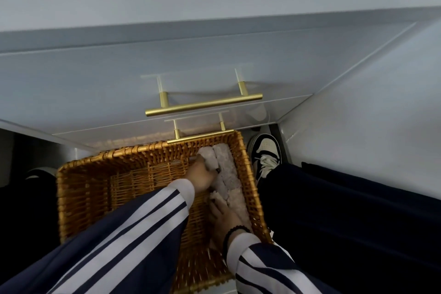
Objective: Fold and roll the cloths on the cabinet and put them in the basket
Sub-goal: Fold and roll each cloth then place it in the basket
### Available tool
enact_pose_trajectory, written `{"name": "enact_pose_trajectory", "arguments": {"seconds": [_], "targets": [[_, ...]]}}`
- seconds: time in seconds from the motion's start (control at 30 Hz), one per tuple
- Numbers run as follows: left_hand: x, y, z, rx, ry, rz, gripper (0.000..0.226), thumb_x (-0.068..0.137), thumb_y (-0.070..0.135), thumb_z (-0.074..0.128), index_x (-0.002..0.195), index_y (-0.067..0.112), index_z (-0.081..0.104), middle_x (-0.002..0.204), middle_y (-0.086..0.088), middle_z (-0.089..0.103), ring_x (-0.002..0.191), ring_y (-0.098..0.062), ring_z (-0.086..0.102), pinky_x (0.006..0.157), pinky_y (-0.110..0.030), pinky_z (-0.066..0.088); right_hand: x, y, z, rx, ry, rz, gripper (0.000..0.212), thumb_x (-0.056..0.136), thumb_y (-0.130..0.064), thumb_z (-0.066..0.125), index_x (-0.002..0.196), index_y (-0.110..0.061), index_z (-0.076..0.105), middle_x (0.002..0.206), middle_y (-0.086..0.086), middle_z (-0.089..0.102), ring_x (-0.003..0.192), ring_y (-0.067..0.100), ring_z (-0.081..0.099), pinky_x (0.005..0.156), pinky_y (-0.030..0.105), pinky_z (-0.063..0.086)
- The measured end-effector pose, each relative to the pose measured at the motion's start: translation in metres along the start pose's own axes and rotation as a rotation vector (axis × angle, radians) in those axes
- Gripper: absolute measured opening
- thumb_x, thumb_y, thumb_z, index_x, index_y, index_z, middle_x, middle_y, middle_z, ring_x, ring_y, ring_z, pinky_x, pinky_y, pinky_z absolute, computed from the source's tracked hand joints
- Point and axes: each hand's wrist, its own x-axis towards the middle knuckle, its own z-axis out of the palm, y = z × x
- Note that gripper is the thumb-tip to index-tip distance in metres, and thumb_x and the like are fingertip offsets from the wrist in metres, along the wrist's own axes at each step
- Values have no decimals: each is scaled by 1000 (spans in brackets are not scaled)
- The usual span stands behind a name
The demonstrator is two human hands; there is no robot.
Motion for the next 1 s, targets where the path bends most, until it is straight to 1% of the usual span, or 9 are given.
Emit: {"name": "enact_pose_trajectory", "arguments": {"seconds": [0.1, 0.17, 0.23, 0.27, 0.33, 0.4, 0.73, 0.9, 1.0], "targets": [[3, 4, 3, 75, 17, 52, 58, 92, 18, 52, 144, 9, 28, 131, -16, 53, 116, -30, 54, 97, -38, 45, -1, -4, 3, -102, 38, -56, 67, 99, -52, 16, 152, -15, 1, 160, 7, 1, 146, 34, -7, 114, 50, -15], [5, 4, 3, 78, 39, 73, 51, 92, 15, 49, 141, 9, 35, 130, -15, 54, 117, -29, 53, 100, -37, 43, 9, -6, 13, 150, 139, -28, 100, 75, -78, -15, 152, -17, 10, 158, 7, 14, 145, 30, 9, 116, 24, -13], [7, 7, 4, 145, 69, 74, 44, 94, 11, 45, 138, 5, 39, 130, -17, 54, 117, -30, 53, 100, -36, 42, 20, -14, 26, 576, 265, 230, 144, 33, -84, -33, 148, -18, 21, 153, 6, 26, 140, 21, 27, 87, -9, 5], [8, 7, 5, 180, 92, 65, 41, 95, 10, 44, 135, 4, 42, 129, -18, 54, 116, -31, 54, 99, -37, 43, 25, -16, 30, 630, 223, 267, 131, 45, -80, -29, 147, -17, 23, 153, 7, 28, 136, 16, 31, 77, -10, 10], [13, 5, 7, 248, 149, 35, 39, 95, 12, 44, 133, 6, 47, 127, -18, 56, 114, -31, 56, 95, -36, 46, 20, -10, 29, 298, 215, 68, 83, 86, -57, -11, 149, -14, 21, 155, 9, 23, 134, 14, 29, 95, -4, 0], [14, 3, 7, 283, 195, 28, 36, 94, 16, 45, 129, 11, 53, 124, -16, 59, 110, -31, 58, 89, -34, 47, 13, -9, 22, 190, 64, 20, 60, 101, -44, 19, 151, -11, 14, 158, 10, 13, 143, 25, 14, 117, 33, -2], [6, 17, 13, 45, -27, -61, 85, 85, 14, 64, 150, 3, 11, 143, -18, 39, 127, -35, 44, 105, -40, 38, -8, 2, 10, 273, -1, 152, 71, 98, -45, 35, 152, -16, -1, 160, 9, -4, 145, 32, -10, 113, 55, -11], [-16, 35, 0, -590, -370, -198, 35, 84, 5, 55, 119, -1, 54, 98, -13, 63, 89, -24, 61, 67, -32, 50, -9, 3, 8, 257, -70, 164, 78, 96, -48, 38, 152, -18, -7, 159, 10, -12, 145, 32, -14, 110, 59, -12], [-18, 32, 0, -803, -428, -207, 36, 85, 3, 51, 120, 2, 56, 111, -15, 65, 101, -28, 62, 77, -35, 51, -10, 4, 6, 268, -72, 158, 76, 97, -48, 36, 152, -18, -7, 159, 11, -12, 145, 33, -13, 109, 61, -13]]}}
